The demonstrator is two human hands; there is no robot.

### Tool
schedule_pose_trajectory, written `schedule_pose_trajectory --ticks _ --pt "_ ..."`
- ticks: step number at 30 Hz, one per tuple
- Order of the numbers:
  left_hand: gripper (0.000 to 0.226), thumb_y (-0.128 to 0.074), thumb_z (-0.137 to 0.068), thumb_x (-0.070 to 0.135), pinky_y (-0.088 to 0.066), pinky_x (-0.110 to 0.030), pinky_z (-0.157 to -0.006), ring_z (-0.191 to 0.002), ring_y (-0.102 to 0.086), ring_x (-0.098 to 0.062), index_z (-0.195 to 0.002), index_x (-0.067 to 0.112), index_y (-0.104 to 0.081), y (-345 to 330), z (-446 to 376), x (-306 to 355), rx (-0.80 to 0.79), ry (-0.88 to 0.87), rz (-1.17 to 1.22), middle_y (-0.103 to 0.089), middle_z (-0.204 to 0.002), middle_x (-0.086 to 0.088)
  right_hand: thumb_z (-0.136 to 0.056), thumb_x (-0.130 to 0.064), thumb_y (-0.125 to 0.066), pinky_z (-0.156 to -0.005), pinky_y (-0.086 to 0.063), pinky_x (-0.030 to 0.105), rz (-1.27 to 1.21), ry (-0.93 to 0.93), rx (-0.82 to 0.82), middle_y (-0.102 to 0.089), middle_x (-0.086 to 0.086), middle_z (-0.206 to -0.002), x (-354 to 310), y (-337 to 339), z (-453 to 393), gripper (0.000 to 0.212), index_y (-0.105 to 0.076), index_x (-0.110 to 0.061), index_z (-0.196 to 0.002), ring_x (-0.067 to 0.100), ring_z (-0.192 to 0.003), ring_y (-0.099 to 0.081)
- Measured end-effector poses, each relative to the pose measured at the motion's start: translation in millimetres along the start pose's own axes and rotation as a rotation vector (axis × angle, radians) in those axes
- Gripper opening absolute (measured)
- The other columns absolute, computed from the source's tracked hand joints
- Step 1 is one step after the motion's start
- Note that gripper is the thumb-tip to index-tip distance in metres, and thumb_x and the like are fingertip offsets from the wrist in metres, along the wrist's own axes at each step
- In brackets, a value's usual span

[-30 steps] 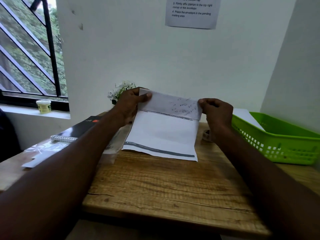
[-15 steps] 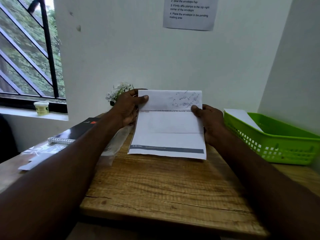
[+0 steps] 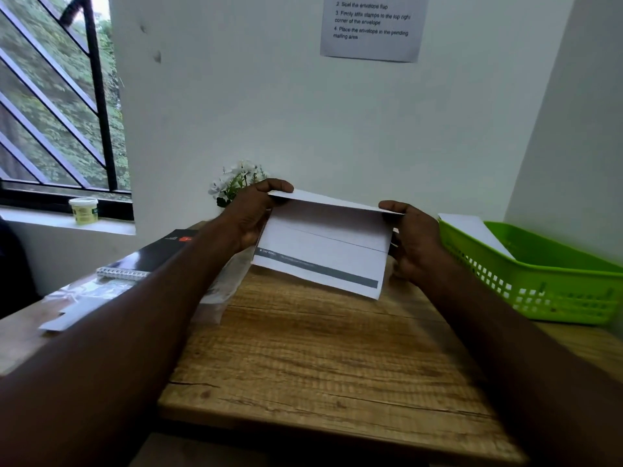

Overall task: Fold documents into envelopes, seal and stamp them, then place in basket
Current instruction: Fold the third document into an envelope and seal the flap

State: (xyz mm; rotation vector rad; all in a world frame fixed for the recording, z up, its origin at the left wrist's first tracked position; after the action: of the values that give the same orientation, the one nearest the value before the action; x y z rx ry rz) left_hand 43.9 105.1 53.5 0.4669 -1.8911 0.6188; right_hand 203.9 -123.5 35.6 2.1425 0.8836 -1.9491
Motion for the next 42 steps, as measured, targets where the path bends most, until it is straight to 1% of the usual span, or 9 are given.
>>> schedule_pose_trajectory --ticks 4,9,15,20,23,28,32,39,42 --pt "0.004 -0.073 -0.088 0.015 -0.062 -0.036 -0.068 -0.077 -0.072 -0.027 -0.085 0.014 -0.077 -2.0 5.9 -0.8 0.003 0.116 0.06 -0.076 -0.088 -0.011 -0.093 -0.004 -0.047 -0.056 -0.051 0.025 0.016 -0.025 0.011 -0.075 0.006 -0.094 1.9 1.6 -1.5 0.035 -0.08 -0.015 -0.1 0.025 -0.078 -0.065" --pt "0.032 -0.052 -0.096 0.014 -0.063 -0.038 -0.07 -0.082 -0.075 -0.028 -0.086 0.007 -0.081 3.1 3.2 3.9 0.018 0.065 0.162 -0.078 -0.096 -0.013 -0.091 0.003 -0.049 -0.059 -0.056 0.027 -0.017 -0.014 0.0 -0.073 0.008 -0.092 -2.8 1.8 0.9 0.035 -0.08 -0.01 -0.103 0.024 -0.079 -0.065" --pt "0.029 -0.065 -0.092 0.003 -0.061 -0.038 -0.081 -0.088 -0.072 -0.024 -0.116 0.016 -0.075 13.3 0.9 12.0 0.078 -0.038 -0.052 -0.075 -0.103 -0.011 -0.09 0.0 -0.045 -0.073 -0.055 0.027 0.028 0.116 0.098 -0.08 0.005 -0.095 -16.2 9.9 3.4 0.036 -0.076 -0.01 -0.105 0.021 -0.089 -0.073" --pt "0.024 -0.068 -0.089 0.003 -0.06 -0.036 -0.082 -0.09 -0.073 -0.027 -0.112 0.006 -0.075 0.1 5.2 12.5 -0.018 -0.06 -0.193 -0.077 -0.1 -0.013 -0.093 -0.036 -0.062 -0.084 -0.057 0.039 0.556 0.578 0.03 -0.078 -0.007 -0.082 -40.4 -13.4 15.2 0.024 -0.08 -0.021 -0.094 0.014 -0.084 -0.073" --pt "0.013 -0.067 -0.091 0.004 -0.058 -0.029 -0.074 -0.082 -0.072 -0.021 -0.097 0.013 -0.075 -17.2 14.0 15.3 -0.137 -0.097 -0.226 -0.076 -0.092 -0.007 -0.097 -0.048 -0.063 -0.078 -0.053 0.029 0.825 0.67 -0.117 -0.078 -0.01 -0.086 -31.6 -36.3 29.7 0.031 -0.081 -0.024 -0.094 0.005 -0.084 -0.071" --pt "0.012 -0.076 -0.088 0.017 -0.048 -0.033 -0.073 -0.09 -0.061 -0.03 -0.1 0.016 -0.074 -38.5 21.7 7.8 -0.269 -0.047 -0.295 -0.068 -0.098 -0.012 -0.095 -0.038 -0.071 -0.066 -0.048 0.022 0.811 0.647 -0.259 -0.077 -0.012 -0.078 -25.6 -49.2 35.7 0.02 -0.083 -0.024 -0.088 0.003 -0.075 -0.069" --pt "0.007 -0.076 -0.09 0.018 -0.054 -0.036 -0.081 -0.085 -0.068 -0.025 -0.092 0.01 -0.075 -47.4 26.3 7.7 -0.271 -0.071 -0.237 -0.072 -0.091 -0.011 -0.095 -0.035 -0.07 -0.066 -0.047 0.022 0.807 0.647 -0.267 -0.077 -0.009 -0.077 -26.9 -51.5 36.9 0.02 -0.083 -0.022 -0.087 0.008 -0.075 -0.069" --pt "0.025 -0.081 -0.08 0.016 -0.047 -0.032 -0.07 -0.07 -0.058 -0.024 -0.069 0.018 -0.059 -17.7 19.4 21.4 -0.098 -0.076 -0.134 -0.058 -0.075 -0.01 -0.093 -0.034 -0.072 -0.069 -0.05 0.019 0.794 0.605 -0.174 -0.076 -0.014 -0.08 -29.1 -43.9 31.6 0.016 -0.084 -0.023 -0.092 0.003 -0.078 -0.07" --pt "0.025 -0.078 -0.083 0.012 -0.051 -0.03 -0.066 -0.066 -0.06 -0.023 -0.067 0.019 -0.06 1.0 16.8 26.3 0.002 -0.078 -0.068 -0.06 -0.072 -0.008 -0.092 -0.035 -0.073 -0.079 -0.056 0.03 0.752 0.553 -0.065 -0.079 -0.008 -0.088 -31.1 -28.1 21.8 0.018 -0.084 -0.021 -0.095 0.011 -0.086 -0.071"
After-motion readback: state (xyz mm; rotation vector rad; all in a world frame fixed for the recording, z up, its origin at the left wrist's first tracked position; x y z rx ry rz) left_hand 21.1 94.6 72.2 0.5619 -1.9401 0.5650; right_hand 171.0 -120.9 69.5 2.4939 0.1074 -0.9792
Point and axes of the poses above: each hand's wrist, its own z-axis away from the middle knuckle, its own y-axis out of the back of the hand, x = y × z, the point moved 8 cm from there along -z, towards the middle knuckle
